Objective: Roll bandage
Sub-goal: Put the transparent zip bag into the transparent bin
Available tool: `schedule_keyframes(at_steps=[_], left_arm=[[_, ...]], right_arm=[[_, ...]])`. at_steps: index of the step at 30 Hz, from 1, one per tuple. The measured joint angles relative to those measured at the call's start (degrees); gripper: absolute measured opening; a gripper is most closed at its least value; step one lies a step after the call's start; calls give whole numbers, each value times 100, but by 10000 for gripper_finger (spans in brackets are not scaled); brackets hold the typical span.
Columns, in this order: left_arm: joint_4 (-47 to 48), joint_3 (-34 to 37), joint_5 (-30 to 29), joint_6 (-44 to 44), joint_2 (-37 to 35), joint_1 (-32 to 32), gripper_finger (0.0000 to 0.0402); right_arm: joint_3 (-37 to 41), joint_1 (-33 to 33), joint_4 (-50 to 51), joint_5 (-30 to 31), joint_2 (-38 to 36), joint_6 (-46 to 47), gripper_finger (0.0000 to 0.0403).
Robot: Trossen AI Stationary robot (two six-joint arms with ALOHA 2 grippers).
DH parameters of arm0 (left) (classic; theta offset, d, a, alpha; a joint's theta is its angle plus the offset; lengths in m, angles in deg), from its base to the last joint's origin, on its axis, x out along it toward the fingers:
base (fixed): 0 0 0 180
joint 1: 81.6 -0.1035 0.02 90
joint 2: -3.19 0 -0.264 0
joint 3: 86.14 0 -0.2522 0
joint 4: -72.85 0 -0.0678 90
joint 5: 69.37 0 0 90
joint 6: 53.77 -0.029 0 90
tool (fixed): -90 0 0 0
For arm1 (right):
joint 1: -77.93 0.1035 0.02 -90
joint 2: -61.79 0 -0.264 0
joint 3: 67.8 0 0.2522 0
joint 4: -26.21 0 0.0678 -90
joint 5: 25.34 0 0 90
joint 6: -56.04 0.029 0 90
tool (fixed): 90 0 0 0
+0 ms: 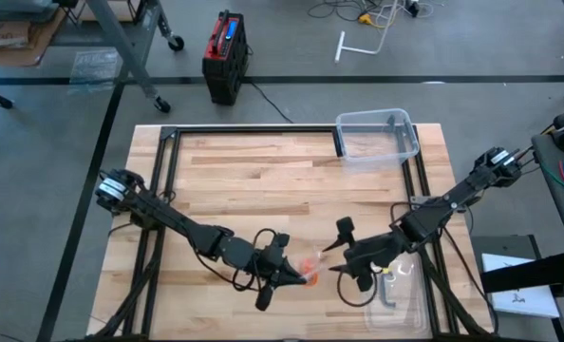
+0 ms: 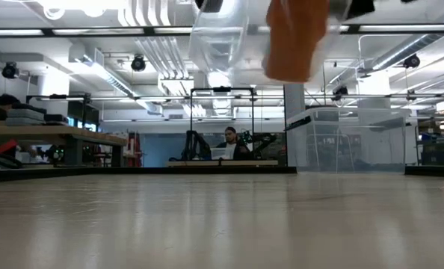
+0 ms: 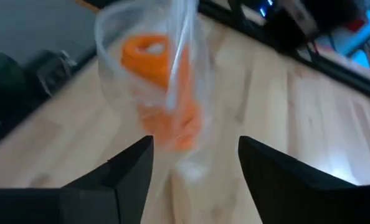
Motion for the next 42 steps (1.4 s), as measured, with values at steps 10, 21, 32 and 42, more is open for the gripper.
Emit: schedule_keyframes(at_steps=[10, 21, 32, 42], left_arm=[[-9, -4, -33, -12, 2, -4, 0], [-6, -11, -40, 55, 7, -2, 0], [272, -15, -150, 41, -41, 33, 0], [2466, -24, -1008, 141, -906, 47, 41]], right_arm=[[-7, -2, -443, -792, 115, -59, 205], [-9, -11, -1450, -549, 566, -624, 183], [-53, -15, -1163, -522, 440, -414, 9], [-2011, -166, 2718, -145, 361, 491, 2]])
